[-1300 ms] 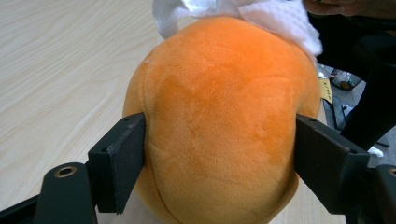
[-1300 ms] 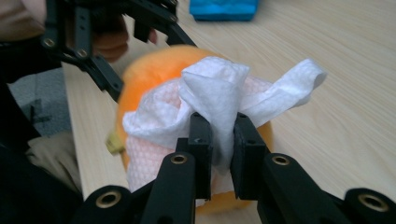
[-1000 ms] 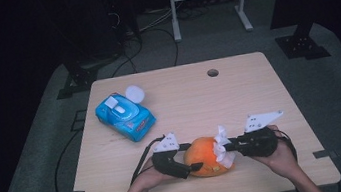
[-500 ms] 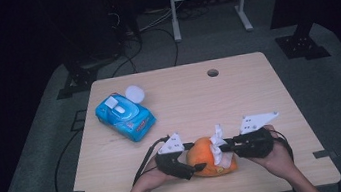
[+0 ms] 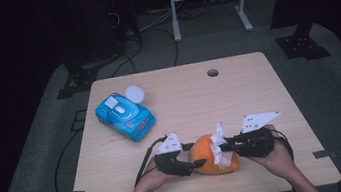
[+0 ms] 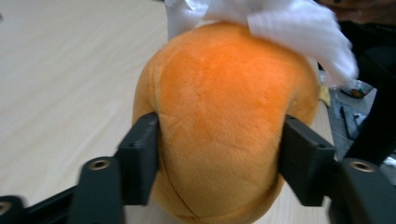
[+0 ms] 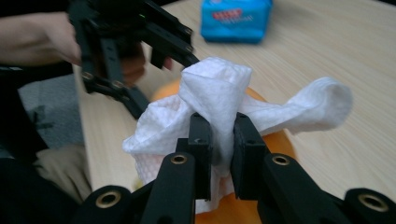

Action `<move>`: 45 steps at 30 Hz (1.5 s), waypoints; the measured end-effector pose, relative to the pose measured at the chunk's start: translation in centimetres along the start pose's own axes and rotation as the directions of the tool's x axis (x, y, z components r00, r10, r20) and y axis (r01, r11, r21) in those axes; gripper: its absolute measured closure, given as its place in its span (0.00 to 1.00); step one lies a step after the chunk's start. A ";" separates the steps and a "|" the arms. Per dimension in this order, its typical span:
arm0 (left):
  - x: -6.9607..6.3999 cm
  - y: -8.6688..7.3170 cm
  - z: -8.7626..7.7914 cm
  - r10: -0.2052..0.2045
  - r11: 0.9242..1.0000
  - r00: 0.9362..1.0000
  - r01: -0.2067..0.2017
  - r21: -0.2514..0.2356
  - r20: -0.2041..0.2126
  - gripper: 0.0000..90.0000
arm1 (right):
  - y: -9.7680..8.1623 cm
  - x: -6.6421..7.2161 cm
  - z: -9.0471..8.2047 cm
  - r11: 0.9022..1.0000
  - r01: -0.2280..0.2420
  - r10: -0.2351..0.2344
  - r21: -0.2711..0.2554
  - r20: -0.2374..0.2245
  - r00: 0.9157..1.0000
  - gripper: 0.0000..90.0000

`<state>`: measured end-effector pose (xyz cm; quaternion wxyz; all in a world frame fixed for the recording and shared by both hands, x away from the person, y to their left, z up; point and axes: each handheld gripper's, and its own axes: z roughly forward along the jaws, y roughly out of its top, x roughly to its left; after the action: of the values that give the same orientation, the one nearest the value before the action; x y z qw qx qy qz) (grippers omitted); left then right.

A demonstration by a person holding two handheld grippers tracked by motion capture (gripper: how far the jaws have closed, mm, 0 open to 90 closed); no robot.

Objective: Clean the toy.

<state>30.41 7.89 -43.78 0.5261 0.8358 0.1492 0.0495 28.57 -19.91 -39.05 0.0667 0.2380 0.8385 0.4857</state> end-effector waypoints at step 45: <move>-0.9 0.5 0.2 0.011 1.000 1.000 -0.010 0.015 -0.024 0.40 | 0.6 0.4 -0.6 1.000 0.018 -0.018 -0.025 0.008 1.000 0.88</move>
<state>29.74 7.23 -43.38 0.5178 0.8398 0.1515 0.0614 28.18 -19.95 -38.17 0.0775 0.2314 0.8341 0.4947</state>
